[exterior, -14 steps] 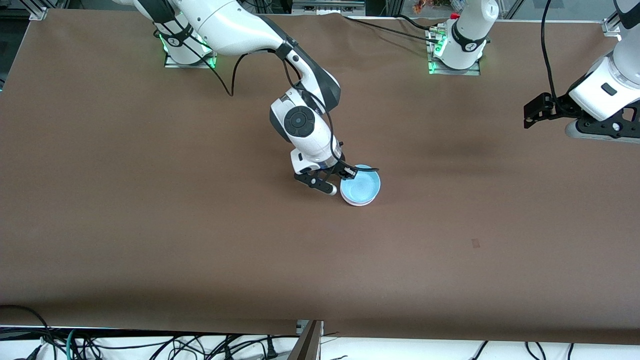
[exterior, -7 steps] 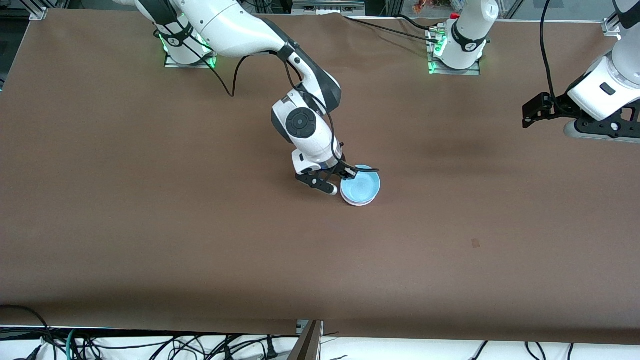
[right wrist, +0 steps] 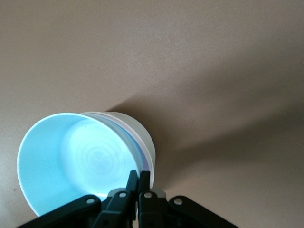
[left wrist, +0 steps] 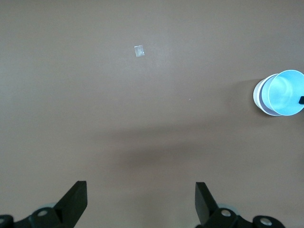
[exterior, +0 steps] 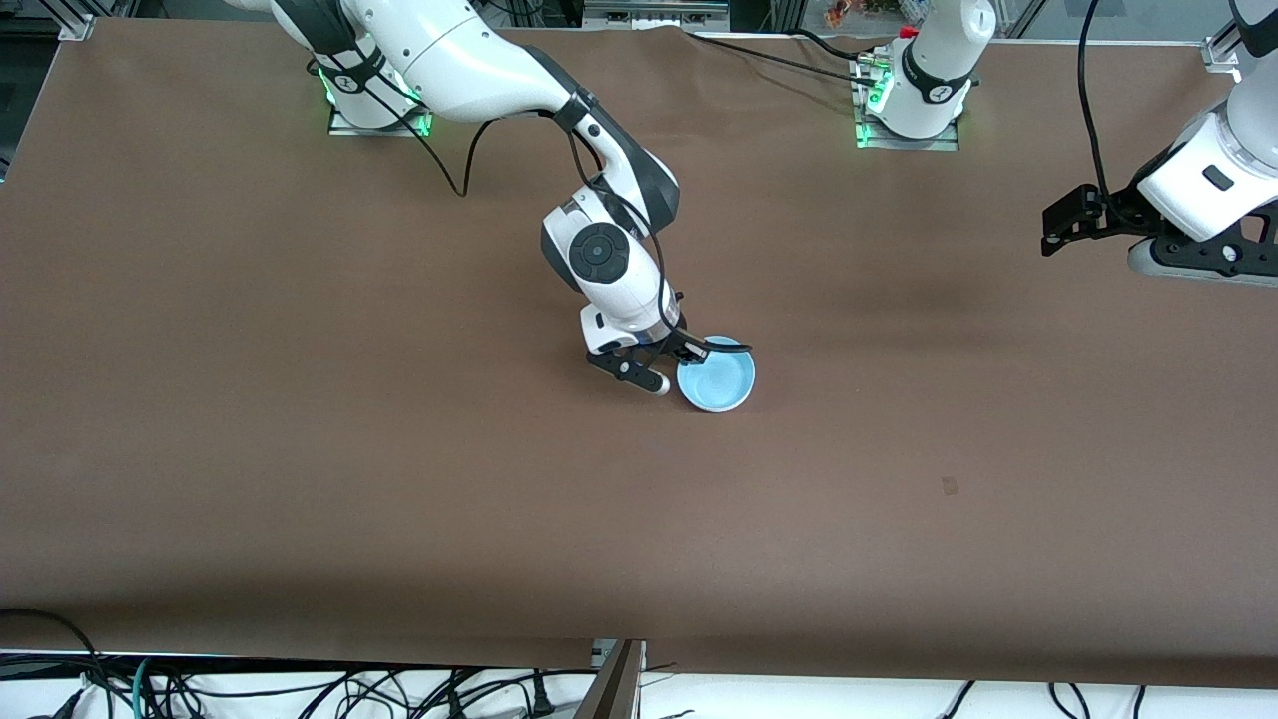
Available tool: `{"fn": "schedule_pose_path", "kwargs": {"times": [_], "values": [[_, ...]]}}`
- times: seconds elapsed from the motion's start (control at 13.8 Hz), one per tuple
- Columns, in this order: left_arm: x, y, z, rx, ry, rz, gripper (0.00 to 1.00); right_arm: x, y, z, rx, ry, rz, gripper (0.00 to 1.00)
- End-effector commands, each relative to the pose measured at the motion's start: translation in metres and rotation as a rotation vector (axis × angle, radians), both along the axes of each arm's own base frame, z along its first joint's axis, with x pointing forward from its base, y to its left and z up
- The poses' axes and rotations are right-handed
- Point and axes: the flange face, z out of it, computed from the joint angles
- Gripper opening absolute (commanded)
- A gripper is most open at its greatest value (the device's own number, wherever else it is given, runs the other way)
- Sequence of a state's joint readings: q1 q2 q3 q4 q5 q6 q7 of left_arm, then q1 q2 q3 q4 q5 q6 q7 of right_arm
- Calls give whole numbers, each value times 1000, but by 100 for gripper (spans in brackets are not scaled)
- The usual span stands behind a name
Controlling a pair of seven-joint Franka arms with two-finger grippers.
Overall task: Stack pink and blue bowls on white bowl
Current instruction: 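Lower the blue bowl into the stack and open the right gripper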
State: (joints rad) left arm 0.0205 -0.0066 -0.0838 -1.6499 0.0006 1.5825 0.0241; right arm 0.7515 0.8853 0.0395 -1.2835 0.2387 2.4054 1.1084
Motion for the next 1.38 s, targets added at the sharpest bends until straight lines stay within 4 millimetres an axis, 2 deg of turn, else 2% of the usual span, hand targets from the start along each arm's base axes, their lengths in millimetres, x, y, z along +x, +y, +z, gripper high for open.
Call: {"fn": "schedule_pose_path", "kwargs": {"times": [0.0,0.07,0.15,0.22,0.29,0.44,0.51,0.58,0.73,0.87,0.94,1.02,1.16,1.31], "values": [[2,1,5,-17,6,1,100,2,6,3,20,-19,-22,1],[2,1,5,-17,8,1,100,4,6,2,33,-32,-31,16],[2,1,5,-17,6,1,100,4,7,2,44,-46,-35,60],[2,1,5,-17,6,1,100,4,9,2,51,-55,-37,92],[1,1,5,-17,8,1,100,3,10,4,56,-58,-32,98],[1,3,5,-17,9,-1,100,2,12,12,67,-55,-50,98],[1,3,5,-17,9,-1,100,4,12,23,77,-57,-68,98],[1,3,5,-17,11,-1,100,7,10,37,89,-62,-81,99],[1,3,5,-17,11,-2,100,12,2,80,100,-73,-86,99],[1,3,5,-17,12,-2,100,29,-28,116,60,-47,-101,99],[1,3,5,-17,12,-2,100,31,-34,133,54,-44,-111,99],[1,3,5,-17,12,-2,100,40,-55,155,17,-50,-127,99],[1,3,5,-17,12,-4,100,41,-92,201,-48,-11,-118,99],[1,5,5,-17,12,-4,100,42,-146,240,-115,17,-29,99]]}}
